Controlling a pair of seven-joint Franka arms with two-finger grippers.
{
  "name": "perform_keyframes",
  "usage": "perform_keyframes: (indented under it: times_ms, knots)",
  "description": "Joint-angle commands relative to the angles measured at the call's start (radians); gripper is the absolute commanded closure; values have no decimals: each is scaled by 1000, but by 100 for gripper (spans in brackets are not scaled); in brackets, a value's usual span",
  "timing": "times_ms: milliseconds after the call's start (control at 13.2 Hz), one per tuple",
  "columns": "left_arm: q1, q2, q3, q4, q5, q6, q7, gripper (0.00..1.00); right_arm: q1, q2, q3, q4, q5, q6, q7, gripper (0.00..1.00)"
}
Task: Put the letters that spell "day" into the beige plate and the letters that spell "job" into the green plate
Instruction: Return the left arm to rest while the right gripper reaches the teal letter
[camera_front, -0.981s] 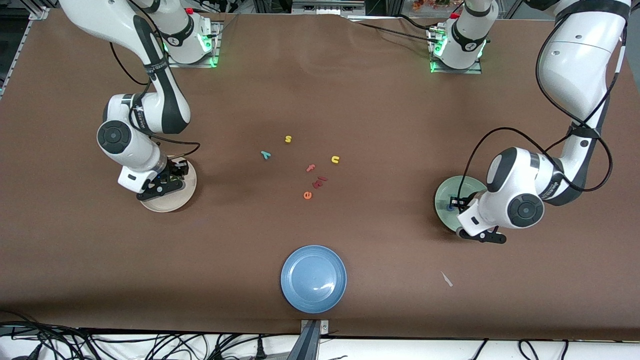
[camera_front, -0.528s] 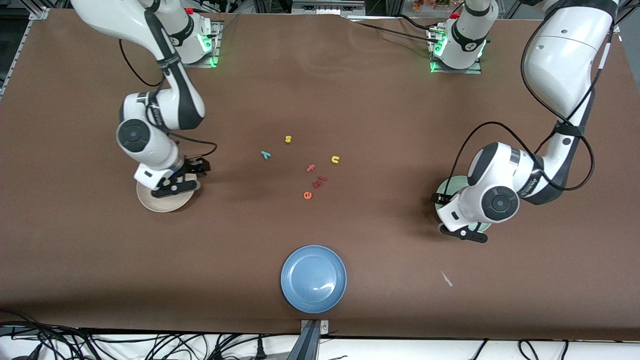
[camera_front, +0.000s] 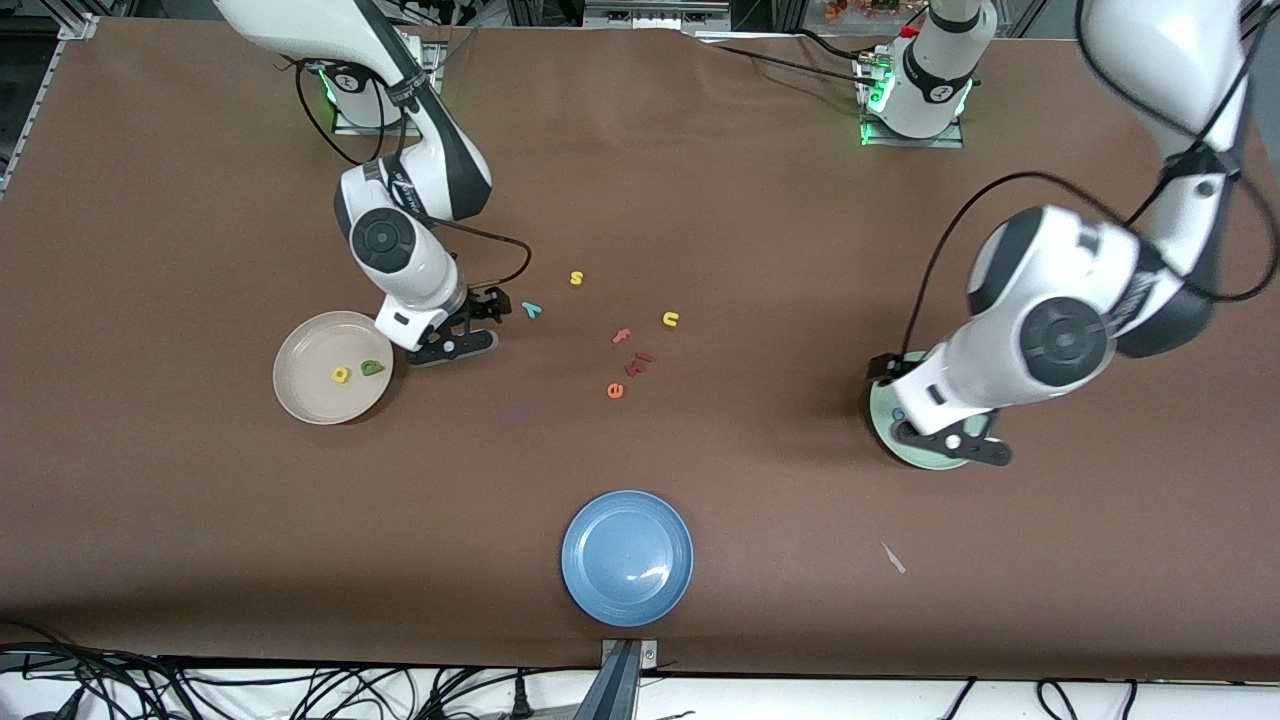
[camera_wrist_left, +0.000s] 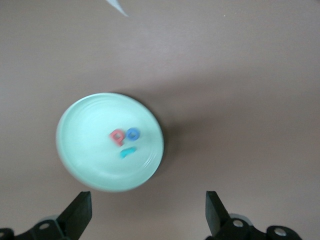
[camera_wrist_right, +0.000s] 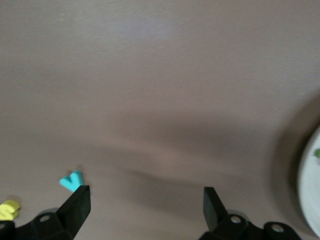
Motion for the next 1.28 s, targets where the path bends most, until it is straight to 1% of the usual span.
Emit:
perform_keyframes:
  times_ms: [0, 75, 151, 226, 302, 377, 453, 604, 679, 830, 906, 981, 1057, 1208]
  knots:
    - [12, -14, 1, 157, -33, -154, 107, 0, -8, -28, 53, -35, 11, 21, -1, 0]
    - [15, -42, 5, 181, -54, -168, 108, 0, -8, -31, 67, -58, 11, 50, -2, 0]
    - [12, -85, 11, 182, -54, -170, 102, 0, -8, -31, 78, -91, 4, 96, -12, 0]
    - [3, -136, 36, 162, -68, -164, 110, 0, -8, -31, 88, -123, -8, 149, -38, 0]
    - [-20, -196, 98, 112, -98, -161, 105, 0, -5, -25, 93, -136, -8, 182, -68, 0]
    - [-38, -249, 153, 50, -179, -160, 102, 0, -5, -20, 105, -136, -8, 187, -112, 0]
    - [-51, -288, 221, 9, -247, -157, 114, 0, -3, -19, 108, -136, -8, 187, -166, 0]
    - [-139, -349, 331, -44, -252, -147, 114, 0, 11, -13, 108, -131, -12, 187, -225, 0]
    - [-161, -391, 374, -95, -261, -136, 114, 0, 14, 3, 108, -125, -34, 190, -245, 0]
    - [-158, -516, 384, -279, -264, -31, 113, 0, 14, 42, 108, -99, -106, 188, -254, 0]
    - [-153, -558, 384, -327, -263, -1, 108, 0, 15, 52, 108, -90, -129, 188, -254, 0]
    - [-149, -569, 387, -340, -263, -4, 98, 0, 18, 56, 108, -89, -132, 188, -253, 3]
    - [-141, -570, 387, -335, -263, -15, 108, 0, 24, 56, 108, -89, -132, 188, -248, 9]
    - [-137, -560, 386, -318, -261, -56, 110, 0, 31, 67, 108, -79, -132, 196, -243, 15]
